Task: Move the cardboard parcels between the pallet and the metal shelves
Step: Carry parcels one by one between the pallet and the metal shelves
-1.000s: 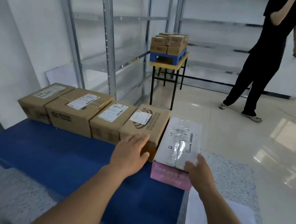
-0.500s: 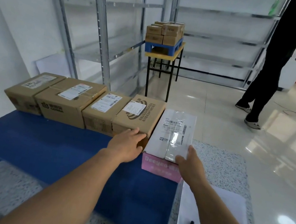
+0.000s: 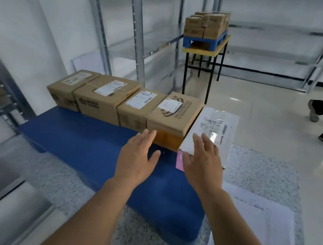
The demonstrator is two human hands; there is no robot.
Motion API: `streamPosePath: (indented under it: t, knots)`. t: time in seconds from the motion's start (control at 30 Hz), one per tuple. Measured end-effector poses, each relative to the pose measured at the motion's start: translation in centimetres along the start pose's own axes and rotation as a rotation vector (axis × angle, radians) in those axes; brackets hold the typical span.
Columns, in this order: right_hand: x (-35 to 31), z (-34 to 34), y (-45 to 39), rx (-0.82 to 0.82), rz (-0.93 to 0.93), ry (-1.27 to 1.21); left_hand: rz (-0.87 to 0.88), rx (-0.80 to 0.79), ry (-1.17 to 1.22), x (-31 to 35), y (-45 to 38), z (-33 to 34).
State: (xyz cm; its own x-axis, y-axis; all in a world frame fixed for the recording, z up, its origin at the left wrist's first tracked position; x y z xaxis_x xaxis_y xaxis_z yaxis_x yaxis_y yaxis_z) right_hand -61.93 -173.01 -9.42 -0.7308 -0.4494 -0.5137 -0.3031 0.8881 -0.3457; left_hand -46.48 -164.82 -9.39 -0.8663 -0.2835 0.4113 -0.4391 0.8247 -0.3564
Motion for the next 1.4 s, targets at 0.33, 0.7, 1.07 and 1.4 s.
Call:
streamPosePath:
  t: [0.33,0.7,1.07,1.4]
  knots:
    - [-8.3,2.3,5.3,-0.063,-0.274,0.045,-0.213,0.142,-0.081,-7.6,8.0,-5.7]
    - [-24.6,6.3,13.5,-0.144,-0.471,-0.016,-0.408,0.307,-0.144,-18.3,17.0,-18.1]
    - [-39.5,10.6,24.3,-0.212,-0.675,-0.127,-0.589,0.453,-0.274,-28.8,28.8,-28.9]
    - [-51.7,13.8,35.7,-0.357,-0.933,-0.263,-0.837,0.620,-0.387,-35.2,41.0,-37.1]
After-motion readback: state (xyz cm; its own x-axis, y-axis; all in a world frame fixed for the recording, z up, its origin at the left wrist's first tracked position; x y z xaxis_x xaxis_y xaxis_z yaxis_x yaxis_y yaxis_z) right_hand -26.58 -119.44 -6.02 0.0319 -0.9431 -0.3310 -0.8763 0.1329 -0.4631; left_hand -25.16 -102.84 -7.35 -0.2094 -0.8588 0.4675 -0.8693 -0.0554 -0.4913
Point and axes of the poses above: each hand's wrist, its own y-axis away from the middle knuckle, its own z-axis out of the palm, x = y × z, the point moved 6 cm from there along -y, towards the middle knuckle, and after that the axes turned 8 degrees about x, right-handed, at the moved point
